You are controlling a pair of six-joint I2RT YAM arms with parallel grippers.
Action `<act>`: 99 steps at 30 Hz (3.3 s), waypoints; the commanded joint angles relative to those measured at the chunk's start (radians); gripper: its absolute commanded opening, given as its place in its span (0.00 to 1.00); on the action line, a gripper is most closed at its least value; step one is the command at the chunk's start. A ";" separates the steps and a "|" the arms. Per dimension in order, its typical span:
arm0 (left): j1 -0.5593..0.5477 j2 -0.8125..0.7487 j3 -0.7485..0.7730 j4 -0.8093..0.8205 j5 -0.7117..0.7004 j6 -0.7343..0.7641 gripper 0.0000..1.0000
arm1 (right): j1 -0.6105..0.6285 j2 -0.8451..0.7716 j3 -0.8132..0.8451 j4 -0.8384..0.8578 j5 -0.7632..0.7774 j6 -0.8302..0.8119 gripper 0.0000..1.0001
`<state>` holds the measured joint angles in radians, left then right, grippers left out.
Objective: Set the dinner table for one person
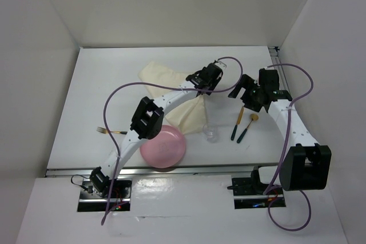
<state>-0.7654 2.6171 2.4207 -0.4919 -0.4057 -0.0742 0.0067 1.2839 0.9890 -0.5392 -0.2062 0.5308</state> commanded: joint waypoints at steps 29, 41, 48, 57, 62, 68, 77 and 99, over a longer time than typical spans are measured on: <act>0.066 -0.304 -0.118 -0.079 0.086 -0.101 0.00 | 0.007 0.137 0.016 0.087 -0.197 -0.113 1.00; 0.259 -0.583 -0.402 -0.040 0.208 -0.338 0.00 | 0.262 0.472 0.231 -0.054 -0.073 -0.186 0.87; 0.282 -0.623 -0.451 -0.040 0.170 -0.369 0.00 | 0.308 0.563 0.231 -0.044 -0.122 -0.196 0.71; 0.333 -0.623 -0.460 -0.027 0.197 -0.400 0.00 | 0.328 0.620 0.247 0.050 -0.196 -0.172 0.30; 0.412 -0.513 -0.280 -0.037 0.312 -0.409 0.00 | 0.205 0.680 0.408 0.071 -0.196 -0.127 0.00; 0.468 -0.486 -0.185 0.015 0.427 -0.469 0.00 | 0.127 0.773 0.674 0.042 -0.196 -0.085 0.00; 0.477 -0.821 -0.912 0.314 0.427 -0.663 0.00 | 0.127 0.746 0.522 0.087 -0.177 -0.084 0.14; 0.482 -1.034 -1.293 0.320 0.260 -0.777 0.00 | 0.073 0.304 -0.003 0.177 -0.102 -0.012 0.84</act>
<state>-0.3077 1.6440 1.1072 -0.1806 -0.1139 -0.8658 0.0925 1.6333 1.0241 -0.4313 -0.2256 0.5190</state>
